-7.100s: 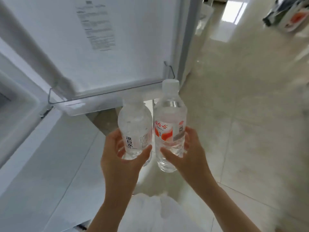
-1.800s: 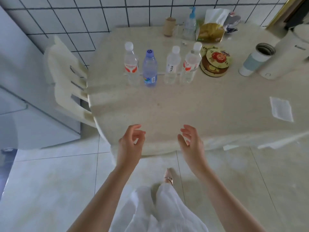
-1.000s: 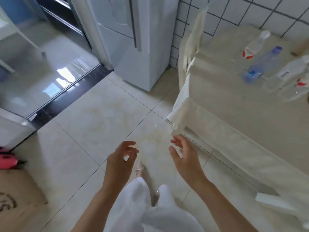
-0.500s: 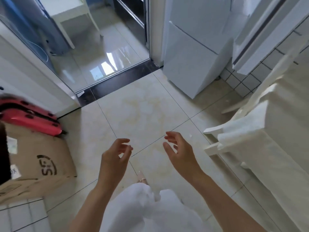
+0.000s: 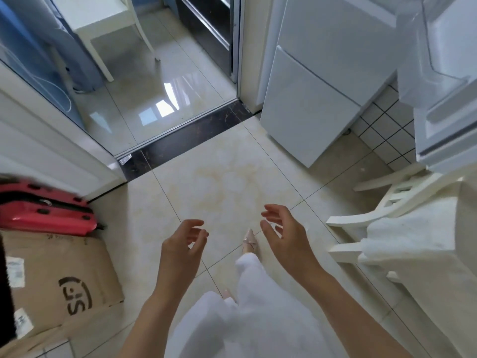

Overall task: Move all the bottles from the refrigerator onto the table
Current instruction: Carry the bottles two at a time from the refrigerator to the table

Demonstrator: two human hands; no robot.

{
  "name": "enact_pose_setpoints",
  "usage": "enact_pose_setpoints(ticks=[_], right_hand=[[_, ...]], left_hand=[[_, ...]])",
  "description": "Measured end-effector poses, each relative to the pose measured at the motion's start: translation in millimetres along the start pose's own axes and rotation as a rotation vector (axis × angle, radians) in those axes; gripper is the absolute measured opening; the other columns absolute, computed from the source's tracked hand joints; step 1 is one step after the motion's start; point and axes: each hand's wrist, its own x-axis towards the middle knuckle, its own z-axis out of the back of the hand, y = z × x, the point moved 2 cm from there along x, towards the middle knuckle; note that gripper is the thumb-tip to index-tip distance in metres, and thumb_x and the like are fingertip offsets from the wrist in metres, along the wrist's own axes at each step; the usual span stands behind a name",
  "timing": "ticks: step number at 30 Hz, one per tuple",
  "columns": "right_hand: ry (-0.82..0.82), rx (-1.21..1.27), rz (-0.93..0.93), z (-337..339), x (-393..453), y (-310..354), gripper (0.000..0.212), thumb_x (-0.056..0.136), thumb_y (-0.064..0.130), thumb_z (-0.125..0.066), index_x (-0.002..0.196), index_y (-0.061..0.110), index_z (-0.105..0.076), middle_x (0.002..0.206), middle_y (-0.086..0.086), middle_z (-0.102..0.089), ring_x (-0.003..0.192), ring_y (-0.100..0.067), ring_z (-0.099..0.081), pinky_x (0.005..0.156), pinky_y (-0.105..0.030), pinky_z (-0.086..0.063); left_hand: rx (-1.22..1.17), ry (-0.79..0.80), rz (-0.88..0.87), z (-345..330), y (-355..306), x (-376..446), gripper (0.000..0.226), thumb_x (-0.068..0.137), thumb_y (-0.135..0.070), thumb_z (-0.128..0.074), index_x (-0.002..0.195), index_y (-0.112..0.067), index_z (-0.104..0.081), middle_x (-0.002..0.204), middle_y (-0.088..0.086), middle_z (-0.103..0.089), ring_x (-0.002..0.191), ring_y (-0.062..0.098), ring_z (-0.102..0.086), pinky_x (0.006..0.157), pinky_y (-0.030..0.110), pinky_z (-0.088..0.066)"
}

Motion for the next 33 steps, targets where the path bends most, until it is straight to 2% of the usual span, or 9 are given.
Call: enact_pose_setpoints(ticks=[5, 10, 15, 20, 24, 28, 30, 33], right_hand=[[-0.030, -0.011, 0.013, 18.4, 77.9, 19.3, 0.031, 0.094, 0.023, -0.056, 0.125, 0.021, -0.051, 0.115, 0.009, -0.062, 0.113, -0.008, -0.056, 0.098, -0.025, -0.044], [-0.071, -0.024, 0.038, 56.1, 160.6, 50.7, 0.033, 0.094, 0.023, -0.055, 0.127, 0.020, -0.051, 0.114, 0.009, -0.061, 0.113, -0.009, -0.055, 0.098, -0.025, -0.043], [-0.146, -0.038, 0.058, 95.1, 242.5, 78.7, 0.034, 0.094, 0.025, -0.055, 0.128, 0.021, -0.050, 0.116, 0.008, -0.060, 0.114, -0.009, -0.054, 0.100, -0.029, -0.043], [-0.233, -0.049, 0.042, 122.3, 310.8, 97.6, 0.035, 0.095, 0.026, -0.054, 0.129, 0.022, -0.047, 0.119, 0.009, -0.058, 0.113, -0.007, -0.052, 0.099, -0.025, -0.042], [-0.339, -0.036, 0.025, 139.6, 368.5, 113.5, 0.035, 0.095, 0.026, -0.054, 0.129, 0.020, -0.047, 0.121, 0.005, -0.057, 0.114, -0.009, -0.053, 0.098, -0.025, -0.043], [-0.446, -0.035, 0.027, 155.3, 424.5, 136.8, 0.036, 0.094, 0.024, -0.056, 0.129, 0.019, -0.048, 0.121, 0.004, -0.058, 0.113, -0.010, -0.053, 0.093, -0.017, -0.042], [-0.518, -0.021, 0.023, 164.3, 456.4, 152.4, 0.035, 0.095, 0.025, -0.055, 0.129, 0.021, -0.048, 0.121, 0.006, -0.058, 0.114, -0.011, -0.053, 0.098, -0.026, -0.043], [-0.594, -0.004, 0.006, 178.0, 493.3, 174.3, 0.036, 0.095, 0.027, -0.055, 0.129, 0.023, -0.047, 0.121, 0.008, -0.058, 0.116, -0.010, -0.052, 0.101, -0.031, -0.043]], left_hand=[[0.019, 0.032, -0.044, -17.5, -39.3, 80.0, 0.016, 0.091, -0.015, -0.062, 0.104, -0.023, -0.064, 0.085, -0.005, -0.073, 0.083, 0.006, -0.068, 0.080, 0.031, -0.056], [0.029, 0.059, -0.112, -35.8, -101.7, 169.4, 0.015, 0.091, -0.015, -0.063, 0.105, -0.021, -0.065, 0.085, -0.003, -0.073, 0.082, 0.011, -0.069, 0.079, 0.032, -0.057], [0.057, 0.078, -0.228, -54.3, -161.8, 254.4, 0.022, 0.091, -0.014, -0.064, 0.112, -0.018, -0.064, 0.090, -0.002, -0.074, 0.084, 0.011, -0.069, 0.078, 0.020, -0.053], [0.051, 0.126, -0.327, -70.0, -208.9, 327.9, 0.033, 0.090, -0.009, -0.065, 0.121, -0.016, -0.059, 0.101, -0.005, -0.072, 0.089, 0.011, -0.068, 0.084, 0.020, -0.052], [0.056, 0.207, -0.380, -86.1, -245.8, 396.0, 0.039, 0.091, -0.014, -0.064, 0.128, -0.021, -0.056, 0.113, -0.013, -0.064, 0.101, 0.008, -0.063, 0.087, 0.015, -0.046], [0.065, 0.320, -0.431, -99.0, -281.3, 467.1, 0.040, 0.093, -0.018, -0.062, 0.131, -0.028, -0.054, 0.114, -0.021, -0.062, 0.111, 0.006, -0.061, 0.096, 0.028, -0.049], [0.073, 0.360, -0.497, -105.7, -307.3, 510.4, 0.039, 0.092, -0.017, -0.063, 0.129, -0.028, -0.055, 0.109, -0.024, -0.063, 0.110, 0.007, -0.062, 0.098, 0.035, -0.051], [0.076, 0.402, -0.586, -116.2, -348.6, 563.4, 0.037, 0.091, -0.015, -0.064, 0.125, -0.025, -0.058, 0.106, -0.024, -0.065, 0.106, 0.004, -0.064, 0.096, 0.035, -0.051]])
